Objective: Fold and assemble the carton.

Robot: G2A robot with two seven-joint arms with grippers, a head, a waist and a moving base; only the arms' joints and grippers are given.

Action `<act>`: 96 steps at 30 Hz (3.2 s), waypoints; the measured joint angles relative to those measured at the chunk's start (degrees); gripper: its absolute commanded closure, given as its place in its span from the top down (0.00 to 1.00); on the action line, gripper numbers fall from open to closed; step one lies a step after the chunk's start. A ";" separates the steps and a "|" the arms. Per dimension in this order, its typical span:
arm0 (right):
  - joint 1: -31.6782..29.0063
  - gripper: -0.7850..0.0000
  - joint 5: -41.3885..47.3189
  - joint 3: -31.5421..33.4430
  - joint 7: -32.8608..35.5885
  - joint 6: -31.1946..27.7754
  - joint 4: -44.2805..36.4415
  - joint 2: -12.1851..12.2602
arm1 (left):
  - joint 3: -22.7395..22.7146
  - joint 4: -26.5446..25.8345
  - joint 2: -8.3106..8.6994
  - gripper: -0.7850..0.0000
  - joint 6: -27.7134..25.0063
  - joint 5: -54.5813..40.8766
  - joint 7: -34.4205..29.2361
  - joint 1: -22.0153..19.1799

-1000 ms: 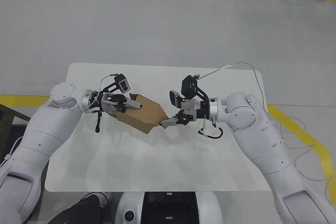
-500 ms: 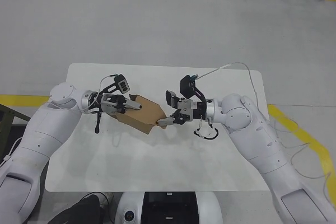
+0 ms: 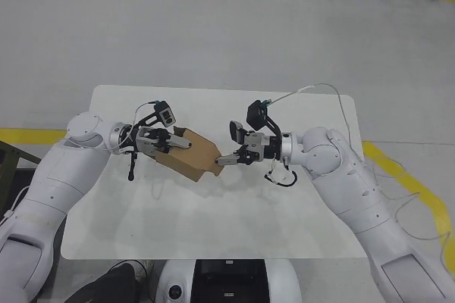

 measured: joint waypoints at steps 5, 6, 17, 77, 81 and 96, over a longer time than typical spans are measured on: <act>1.02 1.00 1.30 -0.64 -0.79 -0.14 0.87 -0.19 | 0.08 -0.02 0.06 0.00 -0.03 0.11 0.00 -0.07; 1.42 1.00 1.33 -0.55 -0.96 -0.09 1.18 -0.20 | 0.12 -0.04 0.07 0.00 -0.04 0.11 0.00 -0.08; 2.07 1.00 2.99 -2.35 -1.03 0.23 3.81 -0.47 | 0.31 0.24 0.11 0.00 -0.13 -0.45 0.00 -0.21; -7.95 0.37 19.15 1.71 1.04 5.35 -8.42 1.90 | -0.31 3.62 -0.88 0.00 -2.16 1.53 0.00 -1.22; -8.01 0.42 19.60 1.26 1.35 6.02 -7.94 1.88 | -0.53 3.68 -0.99 0.00 -2.31 1.69 0.00 -1.28; -9.37 0.49 17.94 2.37 -0.09 5.99 -8.26 2.35 | -1.34 4.29 -1.18 0.00 -2.42 2.06 0.00 -1.10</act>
